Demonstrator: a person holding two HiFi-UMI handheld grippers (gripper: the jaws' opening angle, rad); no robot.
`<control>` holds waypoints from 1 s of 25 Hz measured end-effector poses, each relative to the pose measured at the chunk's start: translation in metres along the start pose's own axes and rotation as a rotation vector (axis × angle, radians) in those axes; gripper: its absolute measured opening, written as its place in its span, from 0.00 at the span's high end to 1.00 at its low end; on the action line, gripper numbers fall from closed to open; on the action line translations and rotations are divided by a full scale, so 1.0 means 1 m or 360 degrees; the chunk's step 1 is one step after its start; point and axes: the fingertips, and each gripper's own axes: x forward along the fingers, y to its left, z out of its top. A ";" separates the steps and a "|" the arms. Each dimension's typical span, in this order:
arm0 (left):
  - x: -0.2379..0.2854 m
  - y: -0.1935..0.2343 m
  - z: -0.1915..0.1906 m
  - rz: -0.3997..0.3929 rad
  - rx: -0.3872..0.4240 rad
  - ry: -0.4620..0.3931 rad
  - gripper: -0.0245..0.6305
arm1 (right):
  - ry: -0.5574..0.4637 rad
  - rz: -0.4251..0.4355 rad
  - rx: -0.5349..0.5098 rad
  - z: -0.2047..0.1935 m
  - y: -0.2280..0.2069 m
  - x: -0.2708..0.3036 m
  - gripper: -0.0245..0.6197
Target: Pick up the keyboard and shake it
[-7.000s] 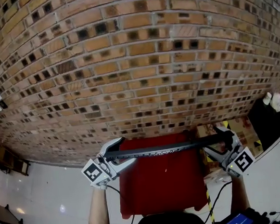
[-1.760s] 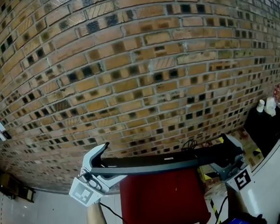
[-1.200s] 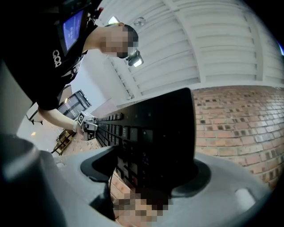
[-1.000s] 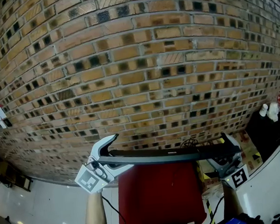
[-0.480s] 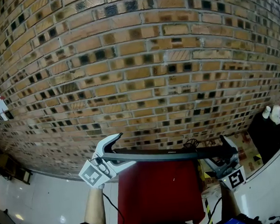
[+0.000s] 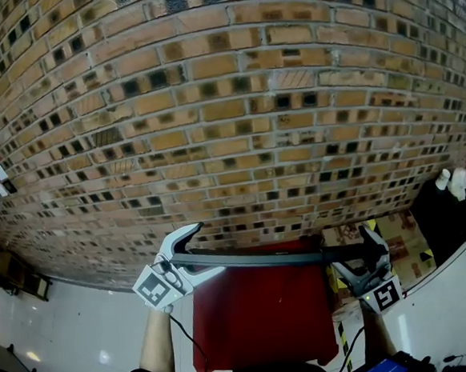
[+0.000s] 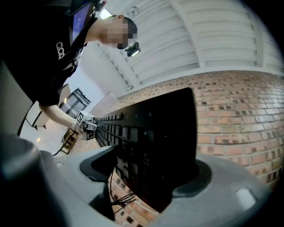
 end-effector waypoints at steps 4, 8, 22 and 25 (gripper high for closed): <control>0.003 -0.007 -0.001 0.0039 -0.0086 -0.0042 0.31 | 0.0015 0.0002 0.0030 -0.002 0.001 -0.004 0.39; -0.006 -0.015 -0.011 0.0026 -0.0042 0.0023 0.31 | 0.0018 0.0009 -0.0005 0.001 0.006 -0.008 0.39; -0.028 -0.040 -0.055 0.0062 -0.0338 0.0121 0.30 | 0.0294 0.0098 0.0191 -0.043 0.033 -0.014 0.38; -0.039 -0.059 -0.085 0.0127 -0.0600 0.0187 0.31 | 0.0453 0.0205 0.0315 -0.083 0.050 -0.019 0.38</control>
